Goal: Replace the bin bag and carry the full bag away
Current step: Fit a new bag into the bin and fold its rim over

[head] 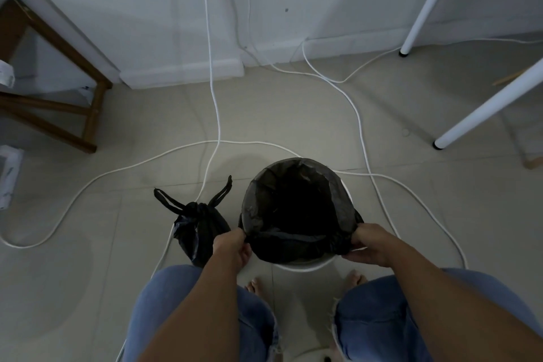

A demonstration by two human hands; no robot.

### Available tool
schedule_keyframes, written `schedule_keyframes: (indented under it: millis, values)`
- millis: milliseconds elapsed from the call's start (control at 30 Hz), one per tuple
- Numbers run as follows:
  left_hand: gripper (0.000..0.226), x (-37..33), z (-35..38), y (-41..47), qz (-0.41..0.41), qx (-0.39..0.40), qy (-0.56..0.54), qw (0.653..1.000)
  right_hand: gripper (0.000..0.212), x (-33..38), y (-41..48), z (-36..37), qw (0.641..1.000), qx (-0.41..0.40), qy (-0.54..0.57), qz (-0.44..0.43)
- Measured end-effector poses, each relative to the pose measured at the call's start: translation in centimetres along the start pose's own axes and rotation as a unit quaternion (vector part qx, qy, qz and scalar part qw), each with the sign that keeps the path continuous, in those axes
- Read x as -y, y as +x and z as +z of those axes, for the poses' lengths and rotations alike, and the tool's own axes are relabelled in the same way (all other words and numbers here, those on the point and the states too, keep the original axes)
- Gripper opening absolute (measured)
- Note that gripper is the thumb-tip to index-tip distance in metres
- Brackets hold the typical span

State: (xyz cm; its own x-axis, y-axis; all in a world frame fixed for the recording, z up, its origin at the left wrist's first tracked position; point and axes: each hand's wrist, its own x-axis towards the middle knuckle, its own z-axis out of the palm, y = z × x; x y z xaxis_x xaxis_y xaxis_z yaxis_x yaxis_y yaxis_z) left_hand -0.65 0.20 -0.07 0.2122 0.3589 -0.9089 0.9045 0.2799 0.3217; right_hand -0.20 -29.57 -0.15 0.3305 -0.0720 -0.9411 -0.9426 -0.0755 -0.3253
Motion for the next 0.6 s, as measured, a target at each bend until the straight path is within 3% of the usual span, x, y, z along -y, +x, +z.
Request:
schedule_keyframes:
  millis: [133, 333, 600]
  values:
    - [0.019, 0.3, 0.0, -0.2, 0.011, -0.009, 0.038, 0.999, 0.032, -0.3, -0.7, 0.1, 0.999, -0.018, 0.014, -0.029]
    - [0.02, 2.0, 0.3, 1.4, -0.014, -0.031, 0.097, 0.995, 0.021, -1.6, 0.3, 0.6, 0.995, -0.054, -0.065, -0.062]
    - [0.016, 2.9, 1.5, 2.9, -0.022, -0.027, 0.075, 0.997, 0.025, -1.8, 2.3, 1.2, 0.988, -0.071, -0.115, -0.074]
